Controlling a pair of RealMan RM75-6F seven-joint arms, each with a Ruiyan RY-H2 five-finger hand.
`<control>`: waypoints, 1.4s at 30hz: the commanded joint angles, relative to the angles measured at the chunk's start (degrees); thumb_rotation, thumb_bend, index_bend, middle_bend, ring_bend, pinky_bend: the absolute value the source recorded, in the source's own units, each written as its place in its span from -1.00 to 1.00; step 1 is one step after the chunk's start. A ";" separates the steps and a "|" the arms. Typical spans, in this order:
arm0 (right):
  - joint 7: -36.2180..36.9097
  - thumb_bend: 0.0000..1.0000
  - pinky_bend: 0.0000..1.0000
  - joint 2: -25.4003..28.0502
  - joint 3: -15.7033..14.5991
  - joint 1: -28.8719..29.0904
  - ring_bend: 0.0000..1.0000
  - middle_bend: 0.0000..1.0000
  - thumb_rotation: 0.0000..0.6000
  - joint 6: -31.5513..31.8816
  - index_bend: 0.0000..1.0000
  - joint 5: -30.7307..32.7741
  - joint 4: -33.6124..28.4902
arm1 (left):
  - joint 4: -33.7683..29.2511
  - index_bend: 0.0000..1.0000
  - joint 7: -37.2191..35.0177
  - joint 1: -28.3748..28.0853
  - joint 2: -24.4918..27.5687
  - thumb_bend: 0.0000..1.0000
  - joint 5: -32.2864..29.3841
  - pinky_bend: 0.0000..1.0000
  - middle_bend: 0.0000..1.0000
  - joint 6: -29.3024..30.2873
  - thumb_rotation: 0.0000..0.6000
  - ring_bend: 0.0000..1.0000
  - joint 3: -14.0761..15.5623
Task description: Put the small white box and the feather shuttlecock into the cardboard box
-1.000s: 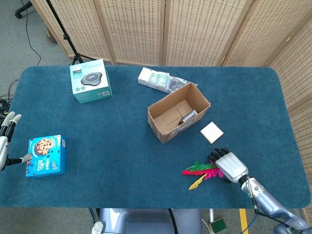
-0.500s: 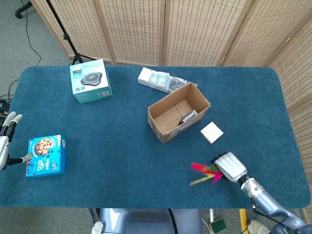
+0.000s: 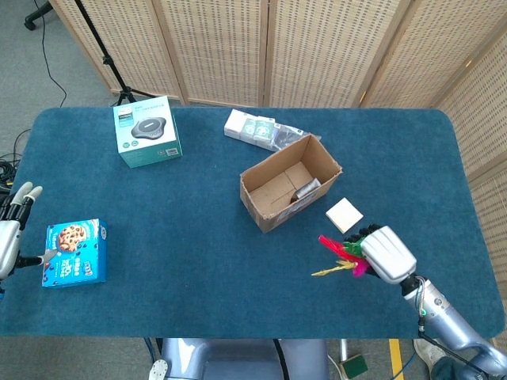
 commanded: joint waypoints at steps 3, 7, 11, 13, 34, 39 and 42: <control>-3.40 0.34 0.11 4.31 9.79 6.67 0.17 0.31 1.00 -3.06 0.33 5.60 -7.42 | -0.20 -1.00 0.38 -0.02 -0.10 -1.00 0.43 -1.00 -1.00 0.04 1.00 -1.00 -0.06; -5.21 0.34 0.11 1.92 13.98 13.46 0.17 0.31 1.00 -10.56 0.33 9.98 -5.11 | -0.62 -1.00 1.14 0.08 -0.19 -1.00 1.16 -1.00 -1.00 0.28 1.00 -1.00 0.12; -10.39 0.34 0.11 -3.23 15.22 18.94 0.17 0.32 1.00 -14.53 0.33 10.25 1.61 | -1.19 -1.00 1.77 0.23 -0.06 -1.00 1.43 -1.00 -1.00 0.56 1.00 -1.00 0.14; -12.29 0.34 0.11 -5.62 15.19 21.22 0.17 0.32 1.00 -16.42 0.33 10.17 5.02 | -1.35 -1.00 1.95 0.35 0.04 -1.00 1.40 -1.00 -1.00 0.61 1.00 -1.00 0.16; -23.41 0.20 0.11 -19.64 11.02 31.84 0.17 0.27 1.00 -22.75 0.33 8.30 30.41 | -0.57 -1.00 2.45 -0.32 -0.21 -1.00 -1.20 -1.00 -1.00 -1.81 1.00 -1.00 -0.57; -23.57 0.00 0.11 -22.25 9.43 32.34 0.06 0.10 1.00 -21.95 0.19 7.54 36.48 | -0.57 -1.00 2.35 -0.49 -0.20 -1.00 -1.52 -1.00 -1.00 -2.24 1.00 -1.00 -0.72; -27.67 -0.61 -0.27 -22.28 9.12 32.39 -0.55 -0.55 1.00 -24.03 -0.47 9.06 38.14 | -0.51 -1.00 2.12 -0.53 -0.15 -1.00 -1.57 -1.00 -1.00 -2.39 1.00 -1.00 -0.80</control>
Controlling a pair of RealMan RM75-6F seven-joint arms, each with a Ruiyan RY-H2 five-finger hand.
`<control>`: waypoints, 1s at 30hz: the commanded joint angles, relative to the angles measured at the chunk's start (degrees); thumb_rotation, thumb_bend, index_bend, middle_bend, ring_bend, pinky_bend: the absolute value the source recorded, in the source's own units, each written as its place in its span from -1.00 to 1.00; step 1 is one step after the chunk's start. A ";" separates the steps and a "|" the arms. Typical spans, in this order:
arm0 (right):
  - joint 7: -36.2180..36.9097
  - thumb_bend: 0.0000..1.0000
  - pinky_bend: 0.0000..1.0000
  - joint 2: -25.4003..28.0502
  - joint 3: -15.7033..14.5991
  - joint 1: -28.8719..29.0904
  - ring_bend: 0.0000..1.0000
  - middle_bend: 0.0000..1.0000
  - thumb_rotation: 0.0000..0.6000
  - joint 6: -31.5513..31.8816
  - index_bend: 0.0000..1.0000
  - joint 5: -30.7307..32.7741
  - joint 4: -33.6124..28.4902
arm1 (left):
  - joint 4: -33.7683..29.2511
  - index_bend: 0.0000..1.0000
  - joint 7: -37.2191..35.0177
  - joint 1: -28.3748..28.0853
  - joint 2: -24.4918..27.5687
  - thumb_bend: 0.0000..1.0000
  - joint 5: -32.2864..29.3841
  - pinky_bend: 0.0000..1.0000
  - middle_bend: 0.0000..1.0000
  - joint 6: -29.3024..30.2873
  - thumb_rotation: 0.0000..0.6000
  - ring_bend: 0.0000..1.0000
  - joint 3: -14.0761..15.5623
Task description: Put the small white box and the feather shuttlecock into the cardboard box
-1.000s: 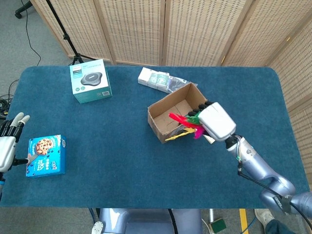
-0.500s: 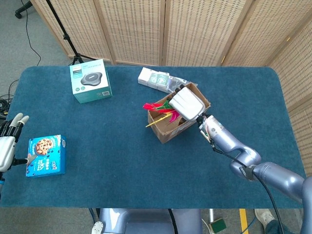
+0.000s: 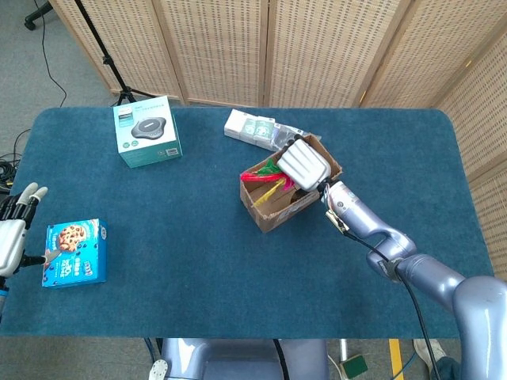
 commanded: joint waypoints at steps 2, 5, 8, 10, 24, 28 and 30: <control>-6.21 -0.88 -0.65 -0.25 -0.59 0.08 -0.90 -0.89 1.00 -2.24 -0.84 1.99 1.16 | 0.06 -1.00 -0.09 0.00 0.05 -1.00 -0.10 -1.00 -1.00 -0.08 1.00 -1.00 -0.05; -10.15 -1.00 -0.91 0.88 0.17 -0.99 -1.00 -1.00 1.00 -2.12 -1.00 4.51 -1.37 | 0.19 -1.00 -0.33 -0.09 0.12 -1.00 -0.27 -1.00 -1.00 -0.45 1.00 -1.00 -0.07; -13.00 -1.00 -0.96 1.80 0.76 -1.83 -1.00 -1.00 1.00 -0.49 -1.00 5.82 -3.97 | 0.20 -1.00 -0.50 -0.08 0.19 -1.00 -0.16 -1.00 -1.00 -0.48 1.00 -1.00 -0.09; -14.09 -1.00 -0.97 2.36 1.03 -2.06 -1.00 -1.00 1.00 0.08 -1.00 6.35 -5.23 | 0.11 -1.00 -0.62 -0.06 0.24 -1.00 -0.07 -1.00 -1.00 -0.47 1.00 -1.00 -0.09; -18.58 -1.00 -0.99 20.13 2.18 -14.65 -1.00 -1.00 1.00 16.54 -1.00 9.30 -34.68 | 0.46 -1.00 -2.25 0.70 0.70 -1.00 1.47 -1.00 -1.00 0.32 1.00 -1.00 0.41; -14.41 -1.00 -0.99 23.20 0.35 -20.83 -1.00 -1.00 1.00 22.04 -1.00 10.04 -40.43 | 0.93 -1.00 -2.97 1.41 0.55 -1.00 2.43 -1.00 -1.00 1.54 1.00 -1.00 0.67; -10.91 -1.00 -0.99 24.84 -1.48 -24.81 -1.00 -1.00 1.00 24.65 -1.00 10.37 -43.37 | 1.45 -1.00 -3.82 1.95 0.28 -1.00 3.67 -1.00 -1.00 2.60 1.00 -1.00 0.96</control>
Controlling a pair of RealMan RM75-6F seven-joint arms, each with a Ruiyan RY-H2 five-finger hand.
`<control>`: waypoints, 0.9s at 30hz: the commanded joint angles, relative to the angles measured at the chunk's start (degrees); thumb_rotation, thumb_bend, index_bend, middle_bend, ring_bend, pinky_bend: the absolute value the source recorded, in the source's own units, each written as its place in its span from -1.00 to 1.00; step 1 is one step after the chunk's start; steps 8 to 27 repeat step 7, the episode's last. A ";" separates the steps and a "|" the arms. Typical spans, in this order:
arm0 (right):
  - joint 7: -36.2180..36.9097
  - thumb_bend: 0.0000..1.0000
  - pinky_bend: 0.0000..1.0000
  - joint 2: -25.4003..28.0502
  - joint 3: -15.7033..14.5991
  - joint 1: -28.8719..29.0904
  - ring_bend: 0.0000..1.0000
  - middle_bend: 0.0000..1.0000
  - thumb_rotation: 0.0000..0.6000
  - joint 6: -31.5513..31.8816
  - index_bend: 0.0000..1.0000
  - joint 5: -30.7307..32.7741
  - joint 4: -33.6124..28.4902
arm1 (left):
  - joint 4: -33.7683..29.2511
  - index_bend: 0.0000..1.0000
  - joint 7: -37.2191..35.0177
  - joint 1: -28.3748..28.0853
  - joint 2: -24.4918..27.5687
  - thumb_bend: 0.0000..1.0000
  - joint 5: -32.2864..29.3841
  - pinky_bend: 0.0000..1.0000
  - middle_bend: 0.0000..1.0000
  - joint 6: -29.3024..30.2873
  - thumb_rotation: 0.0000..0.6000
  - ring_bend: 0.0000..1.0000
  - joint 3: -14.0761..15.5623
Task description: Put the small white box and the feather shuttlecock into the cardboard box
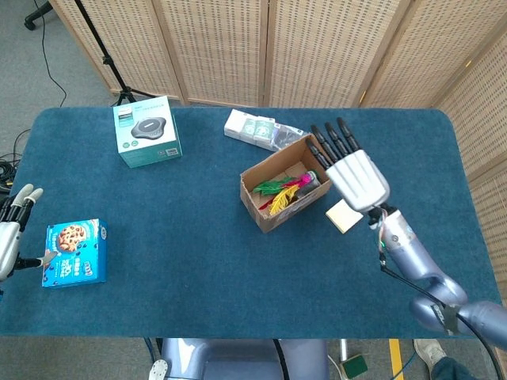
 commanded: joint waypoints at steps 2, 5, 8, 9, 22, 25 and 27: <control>10.99 -1.00 -0.99 5.86 -6.38 -12.27 -1.00 -1.00 1.00 8.77 -1.00 -0.22 -8.30 | 1.33 -1.00 -1.80 1.57 -0.75 -1.00 2.82 -1.00 -1.00 2.60 1.00 -1.00 0.98; 15.31 -1.00 -0.99 6.11 -9.56 -16.09 -1.00 -1.00 1.00 11.72 -1.00 -3.70 -7.55 | 2.57 -1.00 -2.56 2.46 -1.50 -1.00 4.20 -1.00 -1.00 4.00 1.00 -1.00 1.57; 17.00 -1.00 -0.99 5.59 -11.48 -18.35 -1.00 -1.00 1.00 13.07 -1.00 -5.15 -6.70 | 3.54 -1.00 -2.98 2.90 -2.11 -1.00 4.99 -1.00 -1.00 4.79 1.00 -1.00 1.86; 17.00 -1.00 -0.99 5.59 -11.48 -18.35 -1.00 -1.00 1.00 13.07 -1.00 -5.15 -6.70 | 3.54 -1.00 -2.98 2.90 -2.11 -1.00 4.99 -1.00 -1.00 4.79 1.00 -1.00 1.86; 17.00 -1.00 -0.99 5.59 -11.48 -18.35 -1.00 -1.00 1.00 13.07 -1.00 -5.15 -6.70 | 3.54 -1.00 -2.98 2.90 -2.11 -1.00 4.99 -1.00 -1.00 4.79 1.00 -1.00 1.86; 17.00 -1.00 -0.99 5.59 -11.48 -18.35 -1.00 -1.00 1.00 13.07 -1.00 -5.15 -6.70 | 3.54 -1.00 -2.98 2.90 -2.11 -1.00 4.99 -1.00 -1.00 4.79 1.00 -1.00 1.86; 17.00 -1.00 -0.99 5.59 -11.48 -18.35 -1.00 -1.00 1.00 13.07 -1.00 -5.15 -6.70 | 3.54 -1.00 -2.98 2.90 -2.11 -1.00 4.99 -1.00 -1.00 4.79 1.00 -1.00 1.86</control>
